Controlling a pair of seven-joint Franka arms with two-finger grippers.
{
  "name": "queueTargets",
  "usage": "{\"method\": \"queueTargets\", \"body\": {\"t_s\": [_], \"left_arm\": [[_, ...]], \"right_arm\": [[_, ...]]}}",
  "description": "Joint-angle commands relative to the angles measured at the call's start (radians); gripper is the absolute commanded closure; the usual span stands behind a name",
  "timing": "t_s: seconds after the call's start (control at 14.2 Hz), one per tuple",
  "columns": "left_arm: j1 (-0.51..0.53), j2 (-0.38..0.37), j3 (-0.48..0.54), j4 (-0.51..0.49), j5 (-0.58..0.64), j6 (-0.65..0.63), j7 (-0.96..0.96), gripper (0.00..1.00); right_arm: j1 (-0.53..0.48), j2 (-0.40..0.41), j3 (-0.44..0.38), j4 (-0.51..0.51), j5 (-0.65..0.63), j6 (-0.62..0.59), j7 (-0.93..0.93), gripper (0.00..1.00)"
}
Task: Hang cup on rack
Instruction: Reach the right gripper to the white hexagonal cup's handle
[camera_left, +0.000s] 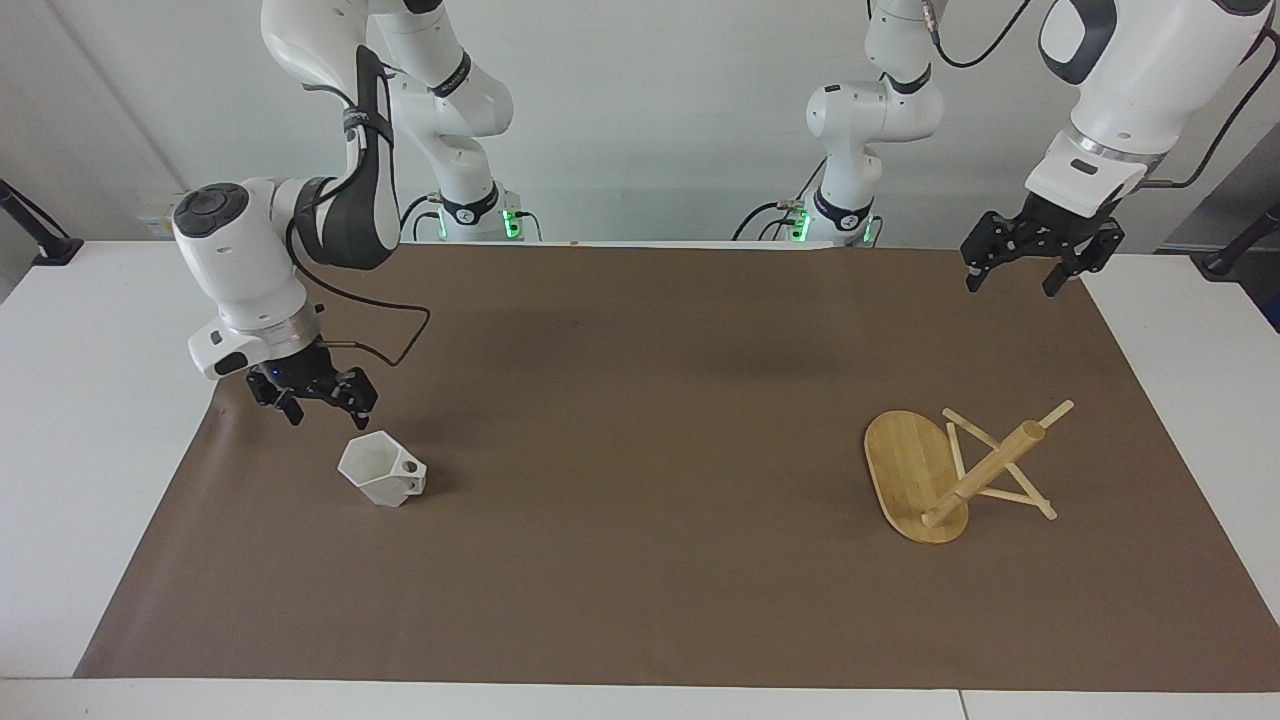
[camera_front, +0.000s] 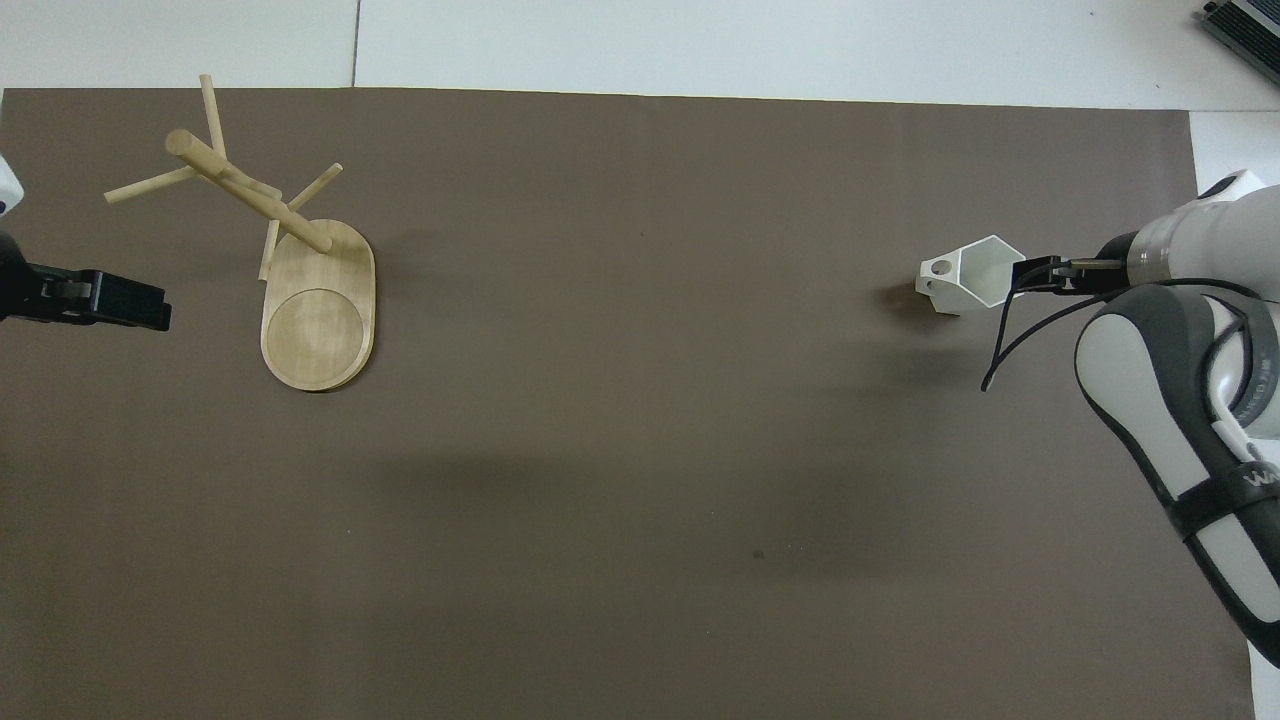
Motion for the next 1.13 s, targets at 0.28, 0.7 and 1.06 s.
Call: {"method": "queueTargets", "body": {"t_s": [0.28, 0.7, 1.06], "left_arm": [[0.016, -0.016, -0.008, -0.017, -0.010, -0.008, 0.009, 0.00], [0.016, -0.016, -0.008, -0.017, -0.010, -0.008, 0.008, 0.00], [0.016, -0.016, -0.008, -0.017, -0.010, -0.008, 0.009, 0.00]], "right_arm": [[-0.003, 0.018, 0.004, -0.009, -0.017, 0.048, -0.002, 0.00], [-0.003, 0.048, 0.004, -0.015, -0.017, 0.111, -0.003, 0.00], [-0.003, 0.087, 0.004, -0.015, -0.018, 0.128, -0.006, 0.00]]}}
